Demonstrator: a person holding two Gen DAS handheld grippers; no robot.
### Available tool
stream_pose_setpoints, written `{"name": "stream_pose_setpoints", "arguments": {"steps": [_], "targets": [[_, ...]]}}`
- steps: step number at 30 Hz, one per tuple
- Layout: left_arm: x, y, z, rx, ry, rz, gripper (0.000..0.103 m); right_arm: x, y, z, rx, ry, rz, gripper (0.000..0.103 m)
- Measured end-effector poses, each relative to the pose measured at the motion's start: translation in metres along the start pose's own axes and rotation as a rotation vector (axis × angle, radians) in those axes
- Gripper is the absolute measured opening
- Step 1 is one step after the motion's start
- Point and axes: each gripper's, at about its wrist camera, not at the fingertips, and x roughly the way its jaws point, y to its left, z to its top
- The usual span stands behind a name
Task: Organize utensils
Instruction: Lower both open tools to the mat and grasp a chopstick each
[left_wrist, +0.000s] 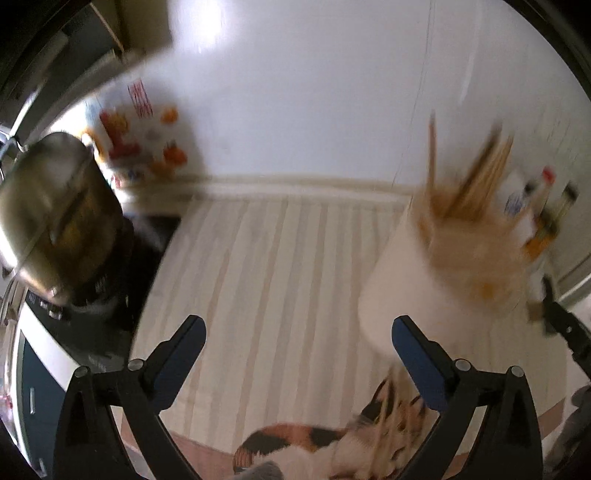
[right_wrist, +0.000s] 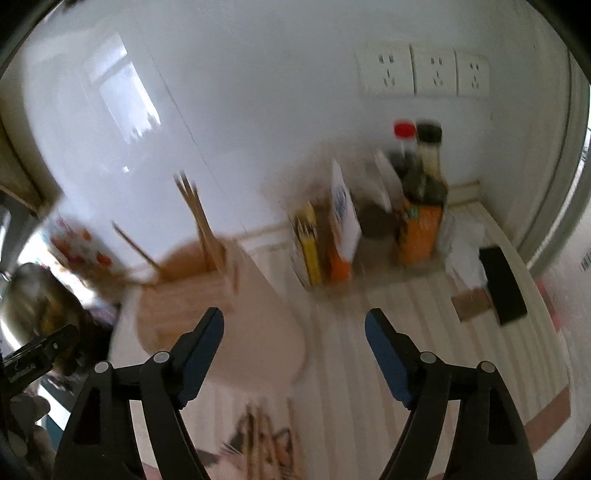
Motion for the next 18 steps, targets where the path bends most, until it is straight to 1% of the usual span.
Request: {"name": "stream_pose_setpoints", "arguments": {"steps": [2,4,6,7,8,9,10,11,12,13,14,15,17,18], "targets": [[0.02,-0.005,-0.019,0.018,0.062,0.012,0.103,0.012,-0.003,-0.016,-0.009,0.043,-0.019,0.081],[0.039,-0.013,-0.037,0.043,0.116,0.022,0.103,0.025,-0.005,-0.035,-0.024,0.103,-0.03,0.081],[0.06,-0.021,-0.057,0.08,0.169,0.022,0.103,0.045,-0.008,-0.058,-0.038,0.195,-0.039,0.08],[0.069,-0.026,-0.067,0.097,0.198,0.023,0.102,0.057,-0.009,-0.072,-0.04,0.254,-0.035,0.076],[0.077,-0.029,-0.075,0.11,0.223,0.025,0.101,0.064,-0.009,-0.08,-0.042,0.289,-0.032,0.071],[0.087,-0.033,-0.084,0.125,0.251,0.028,0.101,0.078,-0.01,-0.096,-0.047,0.357,-0.026,0.059],[0.092,-0.034,-0.09,0.131,0.27,0.028,0.1,0.089,-0.009,-0.108,-0.055,0.404,-0.025,0.052],[0.098,-0.036,-0.099,0.136,0.293,0.024,0.094,0.098,-0.008,-0.12,-0.065,0.445,-0.027,0.051],[0.103,-0.037,-0.104,0.137,0.311,0.019,0.088,0.106,-0.007,-0.129,-0.07,0.472,-0.027,0.049],[0.108,-0.039,-0.108,0.138,0.336,0.008,0.085,0.114,-0.006,-0.14,-0.074,0.506,-0.025,0.046],[0.113,-0.041,-0.112,0.137,0.358,-0.014,0.078,0.119,-0.005,-0.146,-0.078,0.525,-0.025,0.045],[0.116,-0.042,-0.115,0.134,0.371,-0.031,0.074,0.127,-0.003,-0.156,-0.088,0.559,-0.027,0.041],[0.12,-0.05,-0.122,0.136,0.393,-0.072,0.074,0.134,0.0,-0.167,-0.102,0.589,-0.023,0.035],[0.12,-0.053,-0.124,0.136,0.398,-0.09,0.074,0.133,0.003,-0.171,-0.135,0.576,-0.043,0.029]]}}
